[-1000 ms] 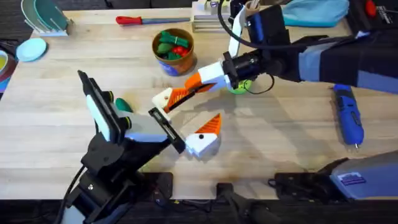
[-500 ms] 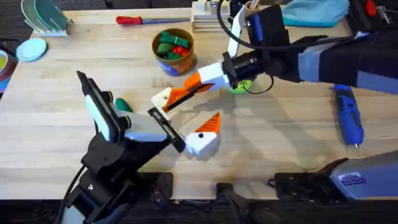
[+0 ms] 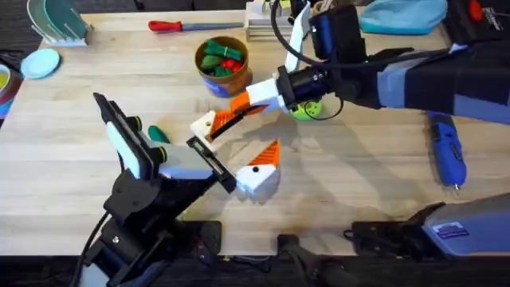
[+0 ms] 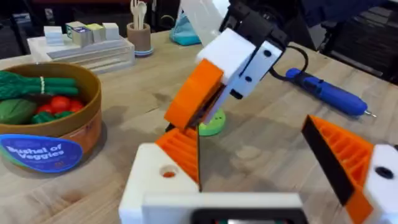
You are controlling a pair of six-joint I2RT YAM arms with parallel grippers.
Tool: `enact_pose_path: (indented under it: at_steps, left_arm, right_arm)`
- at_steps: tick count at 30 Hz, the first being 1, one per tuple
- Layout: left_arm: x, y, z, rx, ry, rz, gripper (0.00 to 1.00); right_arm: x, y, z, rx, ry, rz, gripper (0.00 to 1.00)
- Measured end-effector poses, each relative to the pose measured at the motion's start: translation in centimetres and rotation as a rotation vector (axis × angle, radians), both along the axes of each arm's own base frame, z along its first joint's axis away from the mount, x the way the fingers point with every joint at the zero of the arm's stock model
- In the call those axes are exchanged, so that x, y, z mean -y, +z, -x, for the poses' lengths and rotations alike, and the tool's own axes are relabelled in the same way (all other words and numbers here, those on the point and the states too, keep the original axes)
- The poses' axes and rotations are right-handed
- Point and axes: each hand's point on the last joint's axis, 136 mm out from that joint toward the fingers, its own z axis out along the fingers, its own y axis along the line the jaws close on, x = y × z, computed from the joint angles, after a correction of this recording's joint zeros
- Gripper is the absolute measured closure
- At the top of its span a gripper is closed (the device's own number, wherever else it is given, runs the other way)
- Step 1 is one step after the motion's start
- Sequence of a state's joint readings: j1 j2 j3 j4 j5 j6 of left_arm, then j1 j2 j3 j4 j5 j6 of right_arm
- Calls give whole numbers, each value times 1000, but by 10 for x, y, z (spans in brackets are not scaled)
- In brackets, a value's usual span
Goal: Pick up the gripper from the table and insert it into the empty holder that is missing its gripper. Then pick up a screw, insert it into the mounting hole, and use the screwdriver to tighten it. Finally, clean up the table by picking up the vegetable and placing it into the bucket.
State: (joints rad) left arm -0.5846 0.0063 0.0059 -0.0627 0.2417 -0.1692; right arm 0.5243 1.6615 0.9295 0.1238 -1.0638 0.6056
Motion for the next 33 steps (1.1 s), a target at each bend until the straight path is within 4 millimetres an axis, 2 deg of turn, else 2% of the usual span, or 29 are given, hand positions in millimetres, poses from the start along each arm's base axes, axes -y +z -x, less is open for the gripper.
enact_pose_path:
  at_steps: [3,7,9,21,25,27,30,32,33]
  left_arm:
    - [0,0,0,-2,2,2,8]
    - [0,0,0,-2,-3,3,7]
    - [0,0,0,-2,-2,3,7]
    - [1,0,2,1,-12,1,8]
    - [2,1,2,2,-16,2,8]
    - [2,1,2,2,-17,2,8]
    - [2,1,2,2,-17,2,8]
    - [2,1,2,2,-17,1,8]
    - [2,1,2,2,-17,1,8]
  right_arm:
    - [0,0,0,-1,-1,1,989]
    - [-2,0,3,-12,6,2,821]
    - [-3,0,4,-17,6,4,783]
    - [3,3,1,-61,1,-9,710]
    - [6,4,-1,-70,-2,-18,633]
    - [8,5,-2,-71,-3,-21,530]
    - [9,9,-7,-51,-11,-36,273]
    - [12,14,-16,-10,-26,-59,51]
    - [15,16,-22,9,-40,-67,19]
